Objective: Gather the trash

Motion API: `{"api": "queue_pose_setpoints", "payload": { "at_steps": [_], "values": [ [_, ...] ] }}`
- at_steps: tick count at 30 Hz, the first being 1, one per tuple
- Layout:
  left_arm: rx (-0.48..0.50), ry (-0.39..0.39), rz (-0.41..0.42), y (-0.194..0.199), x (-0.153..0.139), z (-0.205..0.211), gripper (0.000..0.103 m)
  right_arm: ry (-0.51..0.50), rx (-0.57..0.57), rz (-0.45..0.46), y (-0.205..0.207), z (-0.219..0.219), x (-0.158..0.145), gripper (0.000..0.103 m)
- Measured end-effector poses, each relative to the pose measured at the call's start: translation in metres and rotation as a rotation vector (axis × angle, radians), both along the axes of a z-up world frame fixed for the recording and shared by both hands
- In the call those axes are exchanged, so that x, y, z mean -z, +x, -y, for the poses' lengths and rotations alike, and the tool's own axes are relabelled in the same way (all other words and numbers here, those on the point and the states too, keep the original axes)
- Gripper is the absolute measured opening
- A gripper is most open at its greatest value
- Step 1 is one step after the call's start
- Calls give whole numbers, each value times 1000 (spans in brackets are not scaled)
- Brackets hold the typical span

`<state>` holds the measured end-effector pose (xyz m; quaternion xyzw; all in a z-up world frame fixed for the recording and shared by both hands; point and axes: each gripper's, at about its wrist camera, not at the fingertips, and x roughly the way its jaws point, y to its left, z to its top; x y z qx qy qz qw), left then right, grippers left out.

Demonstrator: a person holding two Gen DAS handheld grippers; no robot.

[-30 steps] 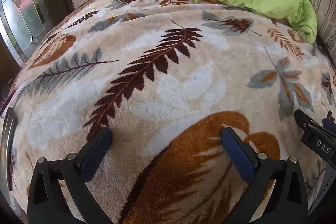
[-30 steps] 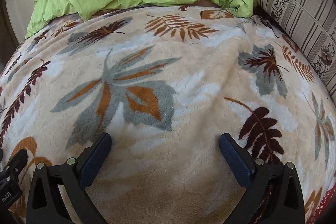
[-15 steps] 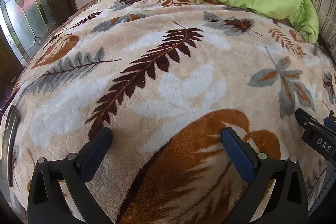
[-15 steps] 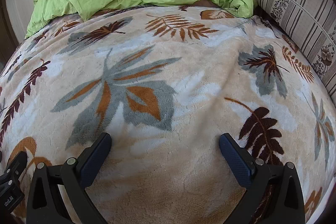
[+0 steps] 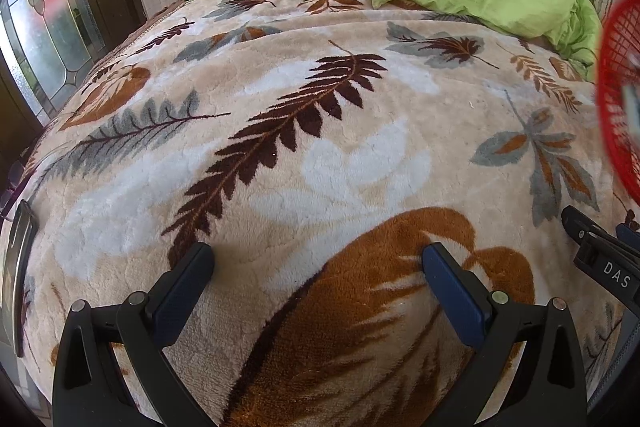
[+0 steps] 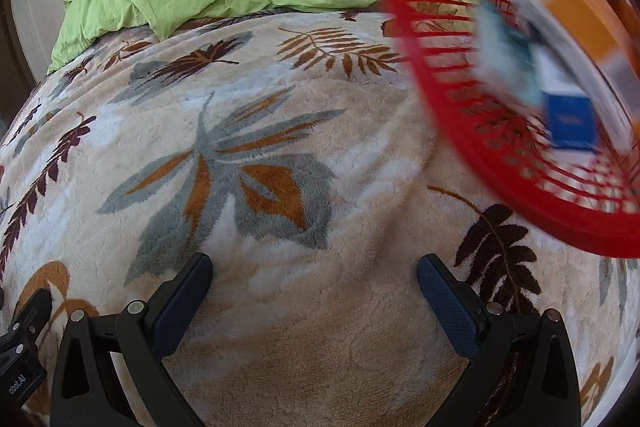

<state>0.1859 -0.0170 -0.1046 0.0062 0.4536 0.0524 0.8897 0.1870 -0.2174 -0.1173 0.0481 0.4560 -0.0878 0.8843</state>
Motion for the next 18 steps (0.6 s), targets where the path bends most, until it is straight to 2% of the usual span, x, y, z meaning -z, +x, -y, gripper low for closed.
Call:
{"api": "queue_pose_setpoints", "payload": {
  "at_steps": [1, 5, 8, 11, 13, 14, 16, 18],
  "values": [
    [0, 1, 0, 0, 0, 0, 103, 0, -1, 0, 0, -1, 0, 102],
    [0, -1, 0, 0, 0, 1, 103, -222, -10, 8, -7, -33, -8, 102],
    [1, 2, -2, 0, 0, 1, 103, -259, -14, 1, -4, -35, -5, 102],
    [1, -3, 0, 1, 1, 1, 103, -161, -6, -6, -1, -20, 0, 102],
    [0, -4, 2, 1, 1, 0, 103, 5, 2, -5, -4, 3, 4, 102],
    [0, -3, 1, 1, 1, 0, 103, 50, 5, 7, -6, 10, 4, 102],
    [1, -4, 2, 1, 1, 0, 103, 64, 2, 33, -7, 14, 4, 102],
    [-1, -3, 2, 1, 1, 0, 103, 12, -1, -1, 0, 6, 7, 102]
  ]
}}
